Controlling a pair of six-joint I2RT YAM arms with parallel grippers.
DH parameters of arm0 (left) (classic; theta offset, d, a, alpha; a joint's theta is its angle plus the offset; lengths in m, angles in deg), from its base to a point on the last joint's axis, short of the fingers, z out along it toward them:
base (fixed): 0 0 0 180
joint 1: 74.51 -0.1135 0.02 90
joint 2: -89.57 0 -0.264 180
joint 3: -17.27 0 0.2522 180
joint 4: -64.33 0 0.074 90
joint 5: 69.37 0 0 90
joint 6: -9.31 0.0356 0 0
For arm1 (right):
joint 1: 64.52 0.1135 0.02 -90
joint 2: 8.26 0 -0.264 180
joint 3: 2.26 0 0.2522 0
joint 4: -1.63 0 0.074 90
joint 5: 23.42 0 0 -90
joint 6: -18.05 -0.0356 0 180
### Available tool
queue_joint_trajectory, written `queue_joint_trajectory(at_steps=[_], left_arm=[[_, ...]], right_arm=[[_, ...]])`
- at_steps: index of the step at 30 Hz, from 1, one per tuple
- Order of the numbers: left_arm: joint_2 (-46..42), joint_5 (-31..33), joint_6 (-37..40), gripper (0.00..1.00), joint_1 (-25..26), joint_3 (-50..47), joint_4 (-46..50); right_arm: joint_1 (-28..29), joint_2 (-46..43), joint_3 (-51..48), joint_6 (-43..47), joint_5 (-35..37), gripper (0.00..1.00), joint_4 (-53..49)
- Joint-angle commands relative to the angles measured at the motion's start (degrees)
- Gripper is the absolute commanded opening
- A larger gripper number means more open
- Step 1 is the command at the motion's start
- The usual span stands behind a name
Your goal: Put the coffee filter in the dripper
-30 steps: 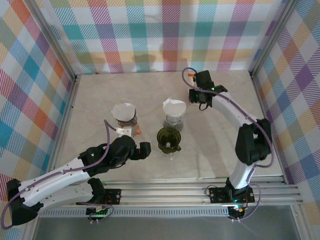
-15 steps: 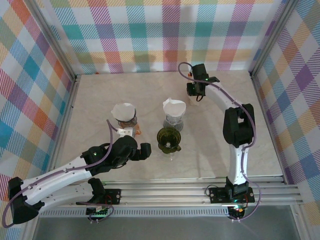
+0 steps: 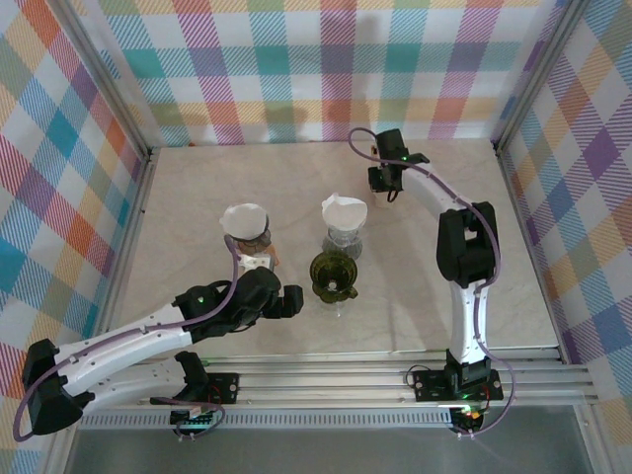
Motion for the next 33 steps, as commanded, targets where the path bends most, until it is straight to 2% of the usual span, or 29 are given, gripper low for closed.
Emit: queue_joint_trajectory(at_steps=[1,4,8,15,26,33], left_arm=[[0.2,-0.7,-0.8,1.0,-0.8,0.5,-0.9],[0.0,-0.7,-1.0,1.0,-0.8,0.3,-0.8],[-0.1,-0.6,-1.3,1.0,-0.8,0.1,-0.6],[-0.5,-1.1,-2.0,1.0,-0.8,-1.1,-1.3],[-3.9,-2.0,-2.6,1.0,-0.8,-2.7,-1.6],[-5.7,-3.0,-2.1,1.0,-0.7,-3.7,-1.3]], right_arm=[[-0.5,1.7,0.8,1.1,1.1,0.31,0.7],[-0.5,1.5,0.1,1.5,1.2,0.21,1.7],[-0.4,0.3,-1.9,1.3,2.0,0.0,3.3],[-0.3,-7.7,-8.8,-0.4,1.8,0.0,8.2],[0.2,-22.5,-18.9,-6.0,1.0,0.0,5.1],[1.4,-39.1,-29.8,-8.9,1.2,0.0,3.0]])
